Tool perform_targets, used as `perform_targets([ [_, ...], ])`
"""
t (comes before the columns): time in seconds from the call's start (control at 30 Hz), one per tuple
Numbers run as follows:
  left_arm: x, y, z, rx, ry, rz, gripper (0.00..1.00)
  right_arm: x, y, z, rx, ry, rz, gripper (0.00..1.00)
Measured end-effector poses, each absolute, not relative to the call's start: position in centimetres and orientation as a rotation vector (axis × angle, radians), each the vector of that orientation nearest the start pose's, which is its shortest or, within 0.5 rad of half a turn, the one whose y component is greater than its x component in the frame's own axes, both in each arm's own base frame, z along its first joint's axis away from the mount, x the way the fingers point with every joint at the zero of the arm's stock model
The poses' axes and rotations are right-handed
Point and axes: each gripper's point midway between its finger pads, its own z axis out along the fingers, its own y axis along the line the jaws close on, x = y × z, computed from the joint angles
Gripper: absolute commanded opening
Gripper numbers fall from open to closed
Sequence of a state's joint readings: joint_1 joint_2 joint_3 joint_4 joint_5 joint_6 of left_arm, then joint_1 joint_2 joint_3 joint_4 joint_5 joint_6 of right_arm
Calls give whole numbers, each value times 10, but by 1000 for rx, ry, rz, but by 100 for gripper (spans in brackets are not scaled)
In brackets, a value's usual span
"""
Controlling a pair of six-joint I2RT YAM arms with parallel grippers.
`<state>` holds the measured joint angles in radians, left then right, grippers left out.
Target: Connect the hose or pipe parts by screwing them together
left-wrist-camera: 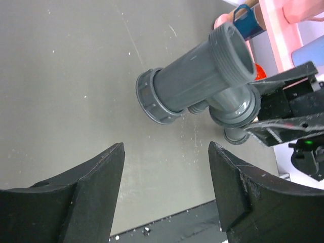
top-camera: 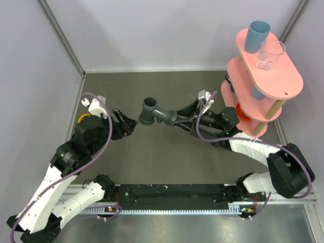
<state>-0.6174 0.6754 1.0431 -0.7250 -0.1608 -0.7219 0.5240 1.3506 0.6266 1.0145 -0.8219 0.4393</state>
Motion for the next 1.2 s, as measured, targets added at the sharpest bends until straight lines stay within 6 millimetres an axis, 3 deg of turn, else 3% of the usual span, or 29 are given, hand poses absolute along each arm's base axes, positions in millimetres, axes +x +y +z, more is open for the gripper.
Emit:
perform_targets([
  [0.2,204,-145,335,-267,2012,-745,66,228,315,255,-965,1177,1077,0],
  [0.3,207,-148,337,-278,2032,-740,64,216,321,248,-1027,1125,981,0],
  [0.6,216,-154,309,-278,2153,-656,61,219,321,241,-1081,1086,780,0],
  [0.77,221,-157,301,-267,2170,-641,57,214,326,236,-1119,1074,734,0],
  [0.97,228,-166,276,-245,2235,-612,50,208,331,229,-1156,1071,699,0],
  [1.03,229,-167,264,-243,2267,-594,46,209,331,228,-1157,1076,691,0],
  [1.1,228,-166,251,-243,2297,-573,34,210,330,227,-1156,1080,684,0],
  [1.17,229,-168,246,-236,2300,-573,16,210,331,224,-1162,1091,684,0],
  [1.2,230,-168,243,-225,2296,-571,0,211,330,222,-1162,1100,682,0],
])
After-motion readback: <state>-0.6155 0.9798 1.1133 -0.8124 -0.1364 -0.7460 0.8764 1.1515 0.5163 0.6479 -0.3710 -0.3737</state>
